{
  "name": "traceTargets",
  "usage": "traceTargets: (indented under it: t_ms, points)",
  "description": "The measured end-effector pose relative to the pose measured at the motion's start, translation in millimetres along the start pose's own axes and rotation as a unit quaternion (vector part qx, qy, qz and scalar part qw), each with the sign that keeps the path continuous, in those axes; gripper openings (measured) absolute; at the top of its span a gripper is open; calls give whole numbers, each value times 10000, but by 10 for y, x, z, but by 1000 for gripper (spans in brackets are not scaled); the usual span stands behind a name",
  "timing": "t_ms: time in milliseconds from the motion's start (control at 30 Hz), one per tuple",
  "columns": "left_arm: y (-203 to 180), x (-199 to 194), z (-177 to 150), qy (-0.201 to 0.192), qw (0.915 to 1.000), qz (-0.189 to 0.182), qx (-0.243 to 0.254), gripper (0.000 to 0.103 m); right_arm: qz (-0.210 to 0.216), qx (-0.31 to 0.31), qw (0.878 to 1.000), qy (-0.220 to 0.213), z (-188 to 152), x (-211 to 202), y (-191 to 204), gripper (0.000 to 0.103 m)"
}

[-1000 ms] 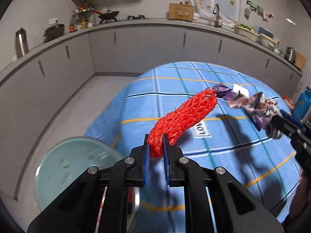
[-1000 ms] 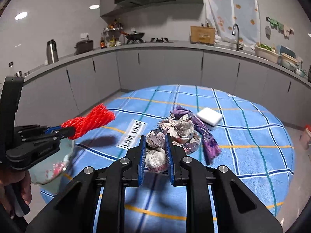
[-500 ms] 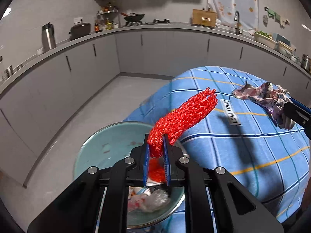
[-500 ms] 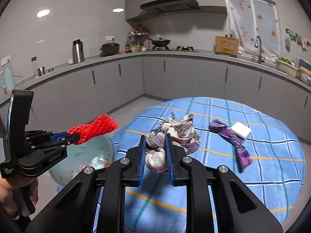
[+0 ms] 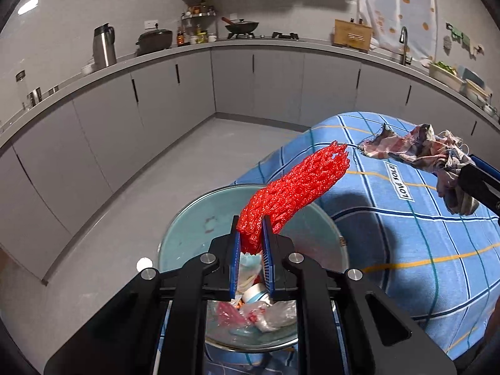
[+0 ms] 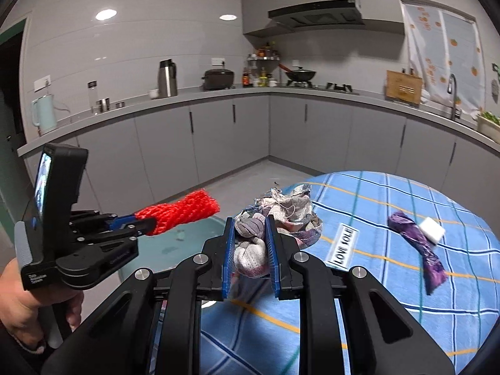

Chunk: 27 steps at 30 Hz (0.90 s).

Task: Collect trash
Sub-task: 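Carry the plaid cloth rag and red netting over the teal bucket, then open both grippers to drop the rag and netting into the bucket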

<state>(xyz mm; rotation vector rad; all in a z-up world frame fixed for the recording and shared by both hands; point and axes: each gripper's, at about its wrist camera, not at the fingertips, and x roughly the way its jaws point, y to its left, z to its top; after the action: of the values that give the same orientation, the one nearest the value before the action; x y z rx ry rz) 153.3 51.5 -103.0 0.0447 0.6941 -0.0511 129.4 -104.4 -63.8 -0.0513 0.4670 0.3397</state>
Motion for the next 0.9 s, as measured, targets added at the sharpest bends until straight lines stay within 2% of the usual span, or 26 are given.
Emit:
traceTargets:
  t_ms: [600, 700, 767, 867, 900]
  points:
    - [345, 70, -46, 81, 9986, 283, -440, 14, 759, -360, 9963, 173, -8, 307, 425, 20]
    - [350, 85, -56, 118, 9985, 273, -458, 17, 904, -451, 9946, 234, -58, 411, 500, 22]
    - [363, 96, -67, 130, 9983, 302, -479, 19, 961, -499, 9935, 341, -104, 498, 517, 29]
    - [391, 122, -68, 157, 9981, 305, -505, 27, 906, -410, 9939, 469, -180, 593, 463, 31]
    - [397, 123, -70, 150, 9980, 320, -521, 34, 869, -384, 9943, 494, -194, 606, 437, 31]
